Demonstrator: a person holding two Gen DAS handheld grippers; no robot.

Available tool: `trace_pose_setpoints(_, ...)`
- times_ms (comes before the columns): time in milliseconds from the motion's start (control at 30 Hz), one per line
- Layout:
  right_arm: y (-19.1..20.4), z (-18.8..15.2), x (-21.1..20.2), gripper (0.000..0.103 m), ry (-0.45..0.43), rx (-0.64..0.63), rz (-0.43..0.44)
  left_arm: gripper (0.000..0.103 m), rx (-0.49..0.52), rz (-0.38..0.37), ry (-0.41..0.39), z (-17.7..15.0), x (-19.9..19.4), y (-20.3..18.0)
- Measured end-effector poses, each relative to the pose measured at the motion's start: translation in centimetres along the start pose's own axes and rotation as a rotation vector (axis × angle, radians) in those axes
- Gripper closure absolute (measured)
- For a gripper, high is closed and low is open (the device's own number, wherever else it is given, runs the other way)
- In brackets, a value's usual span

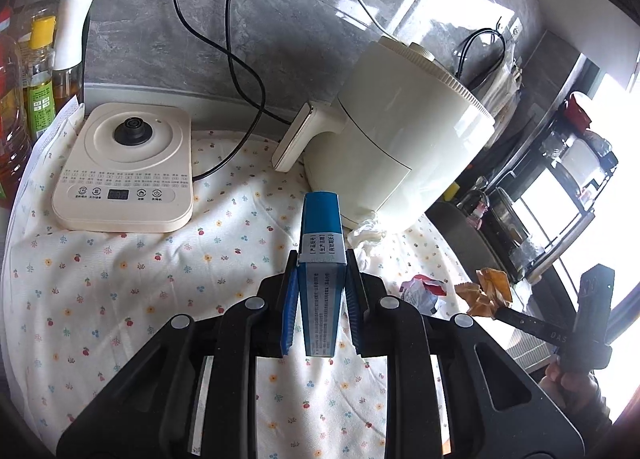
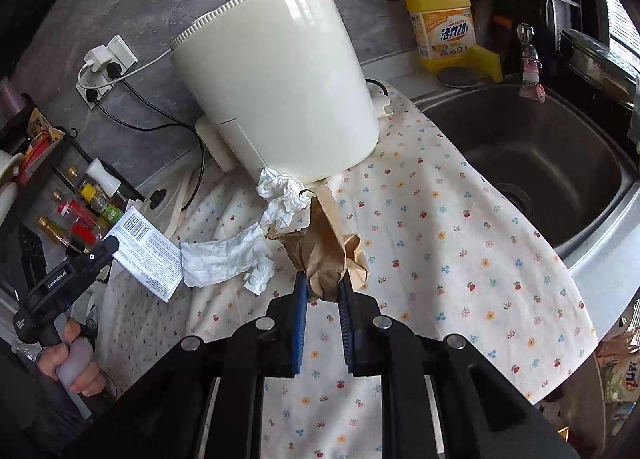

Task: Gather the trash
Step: 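Carry the box and brown paper bag down over the bin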

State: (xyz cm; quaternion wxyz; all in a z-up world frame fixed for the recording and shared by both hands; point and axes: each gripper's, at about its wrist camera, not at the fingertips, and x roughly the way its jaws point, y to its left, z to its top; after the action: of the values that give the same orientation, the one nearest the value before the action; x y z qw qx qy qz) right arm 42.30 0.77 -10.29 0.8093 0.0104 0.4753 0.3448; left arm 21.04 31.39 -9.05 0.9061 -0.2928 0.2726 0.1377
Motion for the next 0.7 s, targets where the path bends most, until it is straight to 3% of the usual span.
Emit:
trace_pose_setpoints(400, -4.0, -4.0, -4.1, 0.087, -0.040, 0.105, -0.073, 0.082, 0.067, -0.093, -0.037, 0.9, -1.3, -4.3)
trace_pose_setpoints(700, -10.2, -8.2, -10.5, 0.087, -0.090, 0.174, -0.121, 0.082, 0.158, -0.191, 0.064, -4.4, 0.9, -13.8)
